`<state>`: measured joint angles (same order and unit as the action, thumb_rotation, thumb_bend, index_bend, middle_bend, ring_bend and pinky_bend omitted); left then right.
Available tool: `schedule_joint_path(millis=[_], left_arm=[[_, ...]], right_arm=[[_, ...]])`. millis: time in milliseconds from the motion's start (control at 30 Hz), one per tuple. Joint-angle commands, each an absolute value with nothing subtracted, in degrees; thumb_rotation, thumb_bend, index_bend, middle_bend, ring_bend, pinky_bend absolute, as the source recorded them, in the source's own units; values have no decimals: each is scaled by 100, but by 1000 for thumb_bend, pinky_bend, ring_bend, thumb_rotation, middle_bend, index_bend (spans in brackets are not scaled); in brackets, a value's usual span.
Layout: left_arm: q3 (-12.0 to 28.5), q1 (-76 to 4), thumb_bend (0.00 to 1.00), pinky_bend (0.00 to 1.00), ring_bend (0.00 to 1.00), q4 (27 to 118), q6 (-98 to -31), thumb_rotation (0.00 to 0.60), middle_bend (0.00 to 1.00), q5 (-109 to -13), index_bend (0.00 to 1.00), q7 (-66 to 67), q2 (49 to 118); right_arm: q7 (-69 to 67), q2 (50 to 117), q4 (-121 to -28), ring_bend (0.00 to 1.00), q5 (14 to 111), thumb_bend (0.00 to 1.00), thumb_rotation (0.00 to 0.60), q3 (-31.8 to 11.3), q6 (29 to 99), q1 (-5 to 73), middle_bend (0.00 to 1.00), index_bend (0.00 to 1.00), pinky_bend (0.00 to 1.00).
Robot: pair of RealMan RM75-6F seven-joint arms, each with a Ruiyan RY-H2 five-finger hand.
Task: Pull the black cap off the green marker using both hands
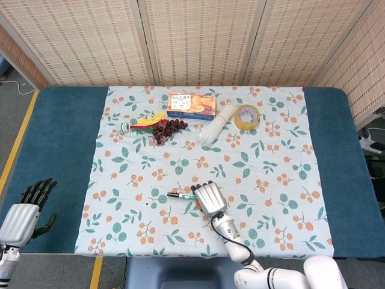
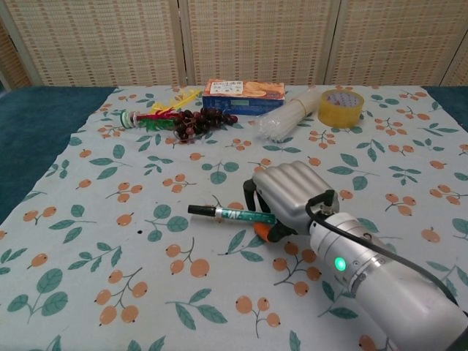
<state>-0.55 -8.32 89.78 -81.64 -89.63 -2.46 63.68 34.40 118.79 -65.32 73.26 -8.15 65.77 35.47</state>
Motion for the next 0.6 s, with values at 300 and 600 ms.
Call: schedule_joint_path(millis=[300,600], left_arm=[[-3,-1021,471,264,117,8929,-8398,600,81,-9515,33,-555,6524],[422,-1608,472,634,541,10300,-8036,600,547,-9508,208,-243,6491]], right_arm=[[1378,11207,-6494,622,8227,418,600,-645,7045,3323,785,987,579],[-213,10721,-6479,622,8726,418,600,-661,7481,3240,785,987,578]])
